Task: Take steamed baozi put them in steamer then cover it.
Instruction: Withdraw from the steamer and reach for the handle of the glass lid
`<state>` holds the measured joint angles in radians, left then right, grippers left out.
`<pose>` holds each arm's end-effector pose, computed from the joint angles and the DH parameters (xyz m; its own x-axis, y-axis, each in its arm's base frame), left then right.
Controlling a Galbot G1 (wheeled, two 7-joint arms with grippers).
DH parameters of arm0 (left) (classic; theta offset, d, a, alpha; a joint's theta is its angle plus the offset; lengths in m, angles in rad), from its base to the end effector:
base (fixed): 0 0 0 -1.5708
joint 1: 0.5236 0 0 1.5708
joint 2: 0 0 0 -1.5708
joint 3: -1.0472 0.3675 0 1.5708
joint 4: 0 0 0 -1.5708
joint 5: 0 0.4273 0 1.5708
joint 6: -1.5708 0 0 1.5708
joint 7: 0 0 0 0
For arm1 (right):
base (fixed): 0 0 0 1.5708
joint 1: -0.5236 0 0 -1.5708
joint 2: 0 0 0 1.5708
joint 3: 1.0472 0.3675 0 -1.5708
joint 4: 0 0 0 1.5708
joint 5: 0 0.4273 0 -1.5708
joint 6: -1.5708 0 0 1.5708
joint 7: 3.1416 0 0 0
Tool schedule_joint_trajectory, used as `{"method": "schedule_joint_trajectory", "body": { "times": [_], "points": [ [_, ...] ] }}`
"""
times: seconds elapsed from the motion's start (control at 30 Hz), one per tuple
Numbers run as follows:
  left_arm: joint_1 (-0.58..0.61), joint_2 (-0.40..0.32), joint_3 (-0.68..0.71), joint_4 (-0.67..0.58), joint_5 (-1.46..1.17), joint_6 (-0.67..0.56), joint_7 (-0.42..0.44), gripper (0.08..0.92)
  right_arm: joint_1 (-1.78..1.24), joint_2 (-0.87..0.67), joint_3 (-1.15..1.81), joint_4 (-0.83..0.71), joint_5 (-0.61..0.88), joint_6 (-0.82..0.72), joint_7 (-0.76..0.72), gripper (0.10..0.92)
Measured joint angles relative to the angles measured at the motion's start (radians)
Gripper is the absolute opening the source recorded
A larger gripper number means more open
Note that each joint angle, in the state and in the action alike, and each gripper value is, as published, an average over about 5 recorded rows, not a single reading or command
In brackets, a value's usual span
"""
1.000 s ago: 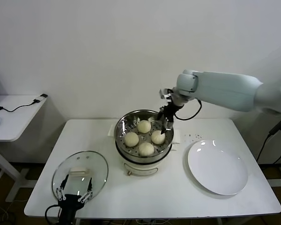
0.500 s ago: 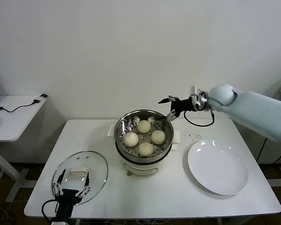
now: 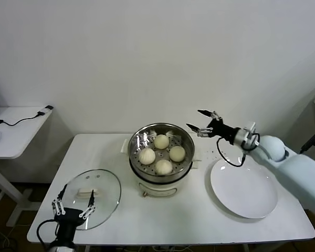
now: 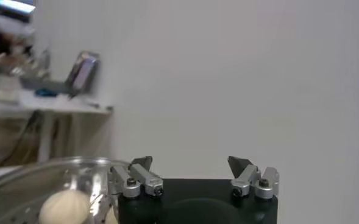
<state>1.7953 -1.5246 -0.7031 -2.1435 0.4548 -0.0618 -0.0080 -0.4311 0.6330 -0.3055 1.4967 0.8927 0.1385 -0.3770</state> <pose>0.1686 0.0703 -0.3377 -0.9896 -0.0970 0.1059 -0.0199 0.8227 0.5681 0.5178 -0.1359 -0.2331 -0.7066 -0.7050 0.0598 -0.7035 0.6910 -0.1663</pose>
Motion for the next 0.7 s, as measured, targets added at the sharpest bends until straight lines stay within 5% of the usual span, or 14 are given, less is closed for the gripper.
{"method": "schedule_joint_trajectory", "body": {
  "times": [0.7],
  "points": [
    [-0.050,0.028,-0.046,0.152,0.969,-0.059,-0.072,0.823,-0.640,0.221,0.644,0.065,-0.192,-0.034,0.081,0.823]
  ]
}}
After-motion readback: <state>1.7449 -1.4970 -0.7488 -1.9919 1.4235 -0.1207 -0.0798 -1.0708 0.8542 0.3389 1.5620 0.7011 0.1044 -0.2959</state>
